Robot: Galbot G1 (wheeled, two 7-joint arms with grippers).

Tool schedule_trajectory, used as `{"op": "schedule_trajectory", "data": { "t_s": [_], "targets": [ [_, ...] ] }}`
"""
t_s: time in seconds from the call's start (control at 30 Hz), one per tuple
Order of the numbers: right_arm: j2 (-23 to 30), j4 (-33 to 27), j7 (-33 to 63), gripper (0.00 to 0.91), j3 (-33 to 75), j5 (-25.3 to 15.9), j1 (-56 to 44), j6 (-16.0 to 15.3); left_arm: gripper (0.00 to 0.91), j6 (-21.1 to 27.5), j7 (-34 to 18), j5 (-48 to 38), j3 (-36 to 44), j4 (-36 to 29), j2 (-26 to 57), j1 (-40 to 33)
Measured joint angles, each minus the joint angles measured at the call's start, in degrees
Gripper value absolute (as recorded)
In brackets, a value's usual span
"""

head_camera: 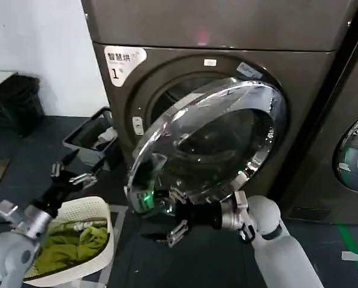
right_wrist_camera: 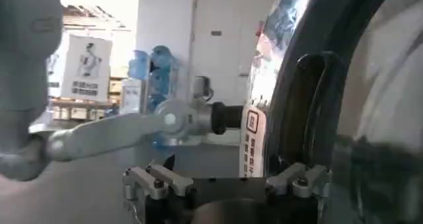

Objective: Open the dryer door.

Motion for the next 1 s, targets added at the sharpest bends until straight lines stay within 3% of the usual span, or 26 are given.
{"op": "schedule_trajectory", "data": {
  "t_s": [0.4,1.0],
  "targets": [
    [-3.1,-1.1,-9.3,0.907,2.7,1.2,-1.0,0.0,0.907,1.5,2.6,-4.0,3.6,-0.1,3.6,-2.7],
    [-7.6,-0.1,-9.6,0.907,5.7,3.5,-2.5,2.6,0.907,2.0,2.9,-5.2,12.5,0.7,8.5,-8.8]
  ]
}}
